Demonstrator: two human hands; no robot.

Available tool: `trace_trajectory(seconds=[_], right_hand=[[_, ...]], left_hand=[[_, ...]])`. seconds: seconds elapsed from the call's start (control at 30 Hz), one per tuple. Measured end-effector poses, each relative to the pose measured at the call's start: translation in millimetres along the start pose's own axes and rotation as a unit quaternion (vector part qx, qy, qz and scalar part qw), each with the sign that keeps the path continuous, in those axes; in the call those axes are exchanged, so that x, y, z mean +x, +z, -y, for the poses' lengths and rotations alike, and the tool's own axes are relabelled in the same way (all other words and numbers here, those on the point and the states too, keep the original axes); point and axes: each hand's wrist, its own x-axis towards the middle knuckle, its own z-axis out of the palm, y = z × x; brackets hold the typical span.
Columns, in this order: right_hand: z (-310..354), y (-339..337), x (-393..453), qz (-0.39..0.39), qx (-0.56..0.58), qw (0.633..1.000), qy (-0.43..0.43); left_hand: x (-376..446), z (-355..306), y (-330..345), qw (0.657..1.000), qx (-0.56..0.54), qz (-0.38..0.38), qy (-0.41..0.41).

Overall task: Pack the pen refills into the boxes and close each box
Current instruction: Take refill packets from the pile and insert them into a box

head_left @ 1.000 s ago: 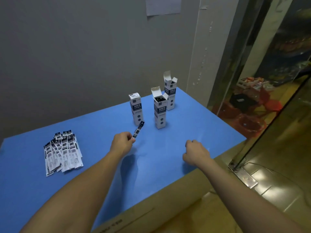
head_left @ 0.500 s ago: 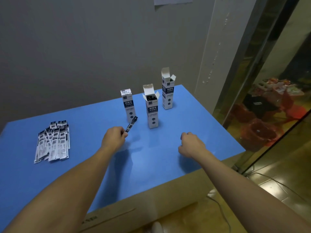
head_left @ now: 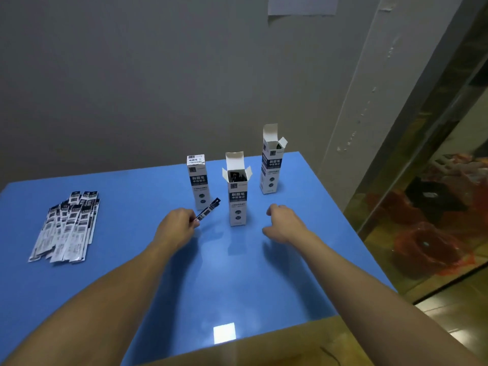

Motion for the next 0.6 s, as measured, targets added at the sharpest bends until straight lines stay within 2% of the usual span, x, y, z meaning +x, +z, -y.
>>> trace_trajectory(seconds=[0.2,0.37,0.6], right_hand=[[17,-2,42,0.018,0.082,0.994,-0.069],[20,-5,68,0.044,0.119,0.985,-0.117],[17,-14,82,0.024,0.214,0.955,-0.203]], left_hand=[[-3,-9,-2,1.000,0.006,-0.014,-0.007],[-10,-18,-6,0.997,-0.009,-0.052,-0.064],[-25,-33,-6,0.986,-0.029,-0.086,-0.142]])
